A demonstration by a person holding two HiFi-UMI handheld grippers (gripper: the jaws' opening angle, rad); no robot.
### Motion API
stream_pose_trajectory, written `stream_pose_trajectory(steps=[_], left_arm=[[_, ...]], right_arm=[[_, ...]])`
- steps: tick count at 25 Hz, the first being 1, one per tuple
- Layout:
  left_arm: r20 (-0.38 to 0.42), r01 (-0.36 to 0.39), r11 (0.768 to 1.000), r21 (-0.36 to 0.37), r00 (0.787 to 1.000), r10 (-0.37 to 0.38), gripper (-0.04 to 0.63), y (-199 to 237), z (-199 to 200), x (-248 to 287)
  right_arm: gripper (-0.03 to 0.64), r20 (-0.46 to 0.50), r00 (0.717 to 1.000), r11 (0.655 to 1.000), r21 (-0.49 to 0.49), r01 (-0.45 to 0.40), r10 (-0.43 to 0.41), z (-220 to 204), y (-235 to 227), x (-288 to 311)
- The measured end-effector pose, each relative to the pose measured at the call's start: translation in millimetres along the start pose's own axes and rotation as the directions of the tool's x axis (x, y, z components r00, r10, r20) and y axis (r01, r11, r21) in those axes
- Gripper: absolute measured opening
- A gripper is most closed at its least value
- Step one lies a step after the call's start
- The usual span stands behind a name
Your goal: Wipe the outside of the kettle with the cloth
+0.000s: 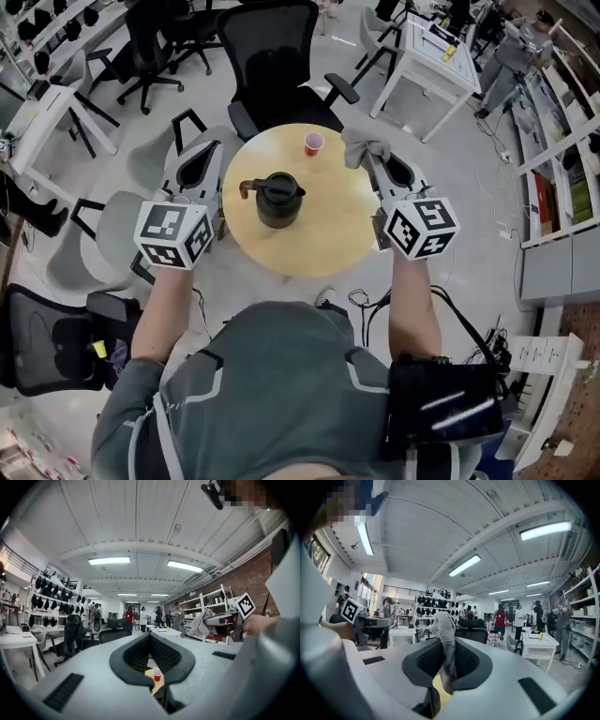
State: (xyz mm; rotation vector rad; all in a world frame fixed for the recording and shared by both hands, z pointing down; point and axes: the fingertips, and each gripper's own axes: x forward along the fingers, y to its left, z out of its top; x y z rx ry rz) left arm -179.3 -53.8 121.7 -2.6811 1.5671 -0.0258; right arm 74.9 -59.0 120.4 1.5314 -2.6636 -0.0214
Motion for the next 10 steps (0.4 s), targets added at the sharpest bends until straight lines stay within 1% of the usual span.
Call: stream_pose_trajectory(steps=[4,10], left_arm=[[0.002,-0.019,1.000,0.013,1.000,0.019,0.009,-7,3,0],[-0.011,-0.034,0.999,0.012,0.999,0.034,0.009,-27,4,18]], right_arm=[[0.052,-0.008,1.000,1.000,-0.003,-0.016,0.016,-1,-2,-1],[0.054,0.003,1.000,1.000,-0.002,-0.023,0.023,-2,-26,-8]])
